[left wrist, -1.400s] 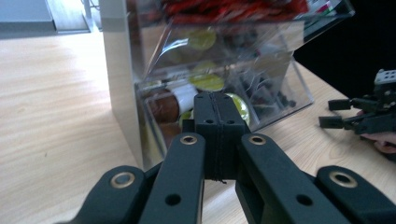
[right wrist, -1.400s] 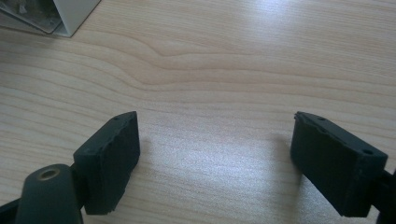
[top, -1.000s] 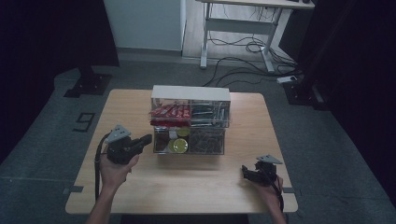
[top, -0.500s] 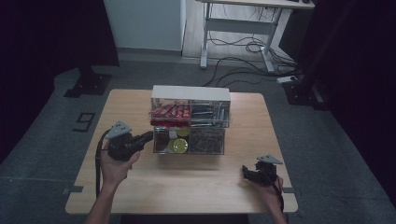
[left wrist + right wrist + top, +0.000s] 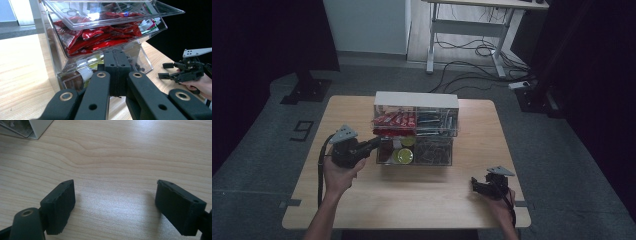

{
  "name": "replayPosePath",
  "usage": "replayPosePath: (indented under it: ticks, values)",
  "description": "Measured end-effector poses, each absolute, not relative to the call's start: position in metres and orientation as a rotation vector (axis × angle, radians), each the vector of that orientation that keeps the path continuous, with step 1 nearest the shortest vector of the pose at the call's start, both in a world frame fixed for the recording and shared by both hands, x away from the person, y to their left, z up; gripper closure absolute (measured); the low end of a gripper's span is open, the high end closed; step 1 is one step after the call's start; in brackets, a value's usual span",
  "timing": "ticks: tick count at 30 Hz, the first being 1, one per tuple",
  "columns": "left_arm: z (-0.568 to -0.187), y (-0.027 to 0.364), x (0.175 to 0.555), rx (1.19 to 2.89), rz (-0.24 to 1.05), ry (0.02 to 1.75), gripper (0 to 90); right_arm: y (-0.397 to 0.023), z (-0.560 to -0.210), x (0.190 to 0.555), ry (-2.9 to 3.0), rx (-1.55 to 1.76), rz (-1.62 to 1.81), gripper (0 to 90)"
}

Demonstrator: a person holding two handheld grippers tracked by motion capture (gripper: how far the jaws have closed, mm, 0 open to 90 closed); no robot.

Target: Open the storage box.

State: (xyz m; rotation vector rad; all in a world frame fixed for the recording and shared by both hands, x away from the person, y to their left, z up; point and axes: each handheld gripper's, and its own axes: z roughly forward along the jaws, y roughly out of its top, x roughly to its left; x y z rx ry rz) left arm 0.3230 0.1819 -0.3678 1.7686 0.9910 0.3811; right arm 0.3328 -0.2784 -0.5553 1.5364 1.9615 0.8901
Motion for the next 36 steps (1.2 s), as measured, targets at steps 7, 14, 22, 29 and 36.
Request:
replayPosePath:
  ticks: [7, 14, 22, 29, 36]
  values:
    - [-0.365, 0.178, 0.328, 1.778, 0.376, 0.988, 90.0, -0.279, -0.555, 0.333, 1.963, 1.535, 0.889, 16.4]
    - [-0.363, 0.174, 0.332, 1.781, 0.379, 0.984, 90.0, -0.279, -0.555, 0.333, 1.96, 1.538, 0.89, 17.0]
    - [-0.363, 0.167, 0.338, 1.788, 0.365, 0.977, 90.0, -0.279, -0.555, 0.332, 1.957, 1.541, 0.889, 17.1]
    - [-0.362, 0.159, 0.343, 1.794, 0.361, 0.966, 90.0, -0.279, -0.555, 0.332, 1.952, 1.546, 0.886, 17.1]
    - [-0.36, 0.154, 0.349, 1.804, 0.358, 0.96, 90.0, -0.28, -0.555, 0.332, 1.953, 1.547, 0.885, 17.1]
